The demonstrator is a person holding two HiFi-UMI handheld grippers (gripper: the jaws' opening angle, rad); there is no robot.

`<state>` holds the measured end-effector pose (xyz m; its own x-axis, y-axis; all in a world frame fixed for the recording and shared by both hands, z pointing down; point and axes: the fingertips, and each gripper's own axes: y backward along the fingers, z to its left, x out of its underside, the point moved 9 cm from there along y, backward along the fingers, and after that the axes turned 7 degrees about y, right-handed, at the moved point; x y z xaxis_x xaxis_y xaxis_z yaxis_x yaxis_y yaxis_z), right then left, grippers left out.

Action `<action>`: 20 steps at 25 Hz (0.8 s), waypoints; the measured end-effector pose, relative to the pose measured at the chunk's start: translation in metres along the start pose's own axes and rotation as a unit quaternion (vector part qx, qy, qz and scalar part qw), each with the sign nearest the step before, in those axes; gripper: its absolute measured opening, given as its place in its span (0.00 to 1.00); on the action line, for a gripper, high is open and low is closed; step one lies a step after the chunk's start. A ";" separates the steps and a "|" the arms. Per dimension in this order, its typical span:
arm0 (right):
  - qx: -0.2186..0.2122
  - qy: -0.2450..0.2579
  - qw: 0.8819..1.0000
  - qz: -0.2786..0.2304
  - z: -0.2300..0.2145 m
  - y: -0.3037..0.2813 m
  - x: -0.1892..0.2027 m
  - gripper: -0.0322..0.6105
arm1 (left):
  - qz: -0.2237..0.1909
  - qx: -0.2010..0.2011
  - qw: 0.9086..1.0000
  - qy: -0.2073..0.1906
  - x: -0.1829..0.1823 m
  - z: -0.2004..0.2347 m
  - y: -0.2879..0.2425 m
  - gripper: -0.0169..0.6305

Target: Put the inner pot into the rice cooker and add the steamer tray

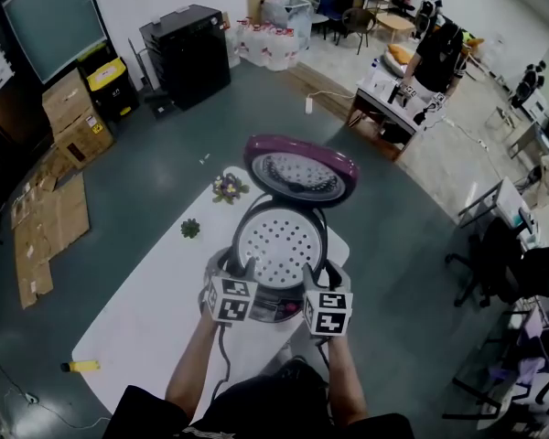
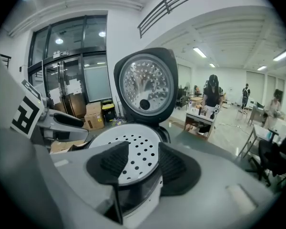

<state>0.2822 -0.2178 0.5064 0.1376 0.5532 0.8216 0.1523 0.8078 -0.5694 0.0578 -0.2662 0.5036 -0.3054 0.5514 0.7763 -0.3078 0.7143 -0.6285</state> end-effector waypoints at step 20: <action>-0.086 0.086 0.984 -0.132 0.059 0.091 -0.032 0.36 | -0.148 -0.100 0.982 0.060 0.020 0.004 0.154 0.26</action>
<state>0.2335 -0.1502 0.4301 0.2333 0.2746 0.9328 0.3657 0.8641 -0.3458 0.0010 -0.1468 0.4216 -0.1167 0.3458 0.9310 -0.1801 0.9145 -0.3622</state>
